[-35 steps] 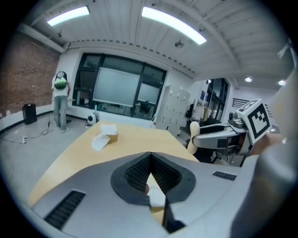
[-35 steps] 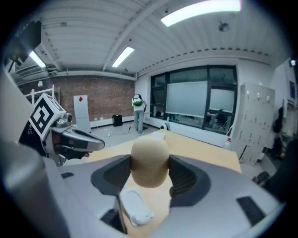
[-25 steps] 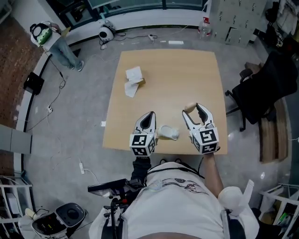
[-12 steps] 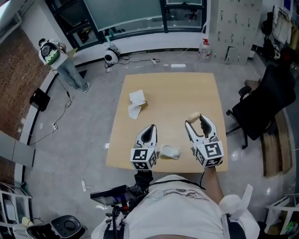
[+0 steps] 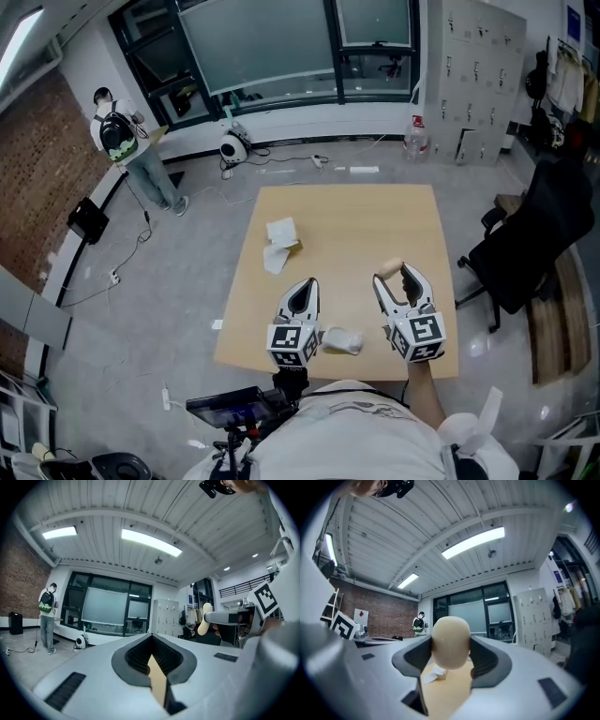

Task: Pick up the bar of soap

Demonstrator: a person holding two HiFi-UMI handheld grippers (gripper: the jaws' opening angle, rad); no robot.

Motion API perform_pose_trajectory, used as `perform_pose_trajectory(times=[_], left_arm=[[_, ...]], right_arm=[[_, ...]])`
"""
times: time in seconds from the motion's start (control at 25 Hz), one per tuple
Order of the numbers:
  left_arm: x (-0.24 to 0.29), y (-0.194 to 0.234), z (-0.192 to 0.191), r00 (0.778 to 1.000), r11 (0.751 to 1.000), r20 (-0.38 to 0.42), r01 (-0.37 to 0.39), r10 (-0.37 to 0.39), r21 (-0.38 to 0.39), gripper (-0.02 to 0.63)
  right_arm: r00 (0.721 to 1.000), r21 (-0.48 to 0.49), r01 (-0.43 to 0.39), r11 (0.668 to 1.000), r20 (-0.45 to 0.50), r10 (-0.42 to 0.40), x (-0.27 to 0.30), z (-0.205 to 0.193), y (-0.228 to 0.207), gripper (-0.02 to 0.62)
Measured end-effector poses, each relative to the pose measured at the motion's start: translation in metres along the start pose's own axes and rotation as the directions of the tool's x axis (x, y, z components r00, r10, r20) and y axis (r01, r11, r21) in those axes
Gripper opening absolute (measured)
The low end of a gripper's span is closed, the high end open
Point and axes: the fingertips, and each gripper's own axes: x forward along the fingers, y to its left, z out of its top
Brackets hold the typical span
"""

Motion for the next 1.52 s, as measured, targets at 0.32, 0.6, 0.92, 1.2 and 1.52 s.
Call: perform_pose_trajectory(times=[0.32, 0.6, 0.92, 1.2, 1.52], left_arm=[[0.002, 0.001, 0.004, 1.0, 1.0, 0.003, 0.01, -0.01, 0.005, 0.0], [-0.001, 0.005, 0.008, 1.0, 1.0, 0.012, 0.003, -0.003, 0.007, 0.0], [-0.006, 0.008, 0.012, 1.0, 1.0, 0.016, -0.002, 0.002, 0.009, 0.0], [-0.011, 0.01, 0.008, 1.0, 1.0, 0.011, 0.002, -0.002, 0.001, 0.0], [-0.009, 0.007, 0.007, 1.0, 1.0, 0.012, 0.002, -0.003, 0.005, 0.0]], right_arm=[[0.999, -0.011, 0.009, 1.0, 0.035, -0.008, 0.002, 0.009, -0.003, 0.25], [0.998, -0.018, -0.009, 1.0, 0.054, 0.01, 0.005, 0.015, 0.005, 0.25], [0.998, -0.031, -0.01, 0.999, 0.065, 0.012, 0.005, 0.022, 0.011, 0.25], [0.998, -0.035, -0.005, 0.999, 0.061, 0.007, 0.003, 0.018, 0.017, 0.25], [0.998, -0.034, 0.001, 0.999, 0.065, 0.001, 0.002, 0.016, 0.012, 0.25]])
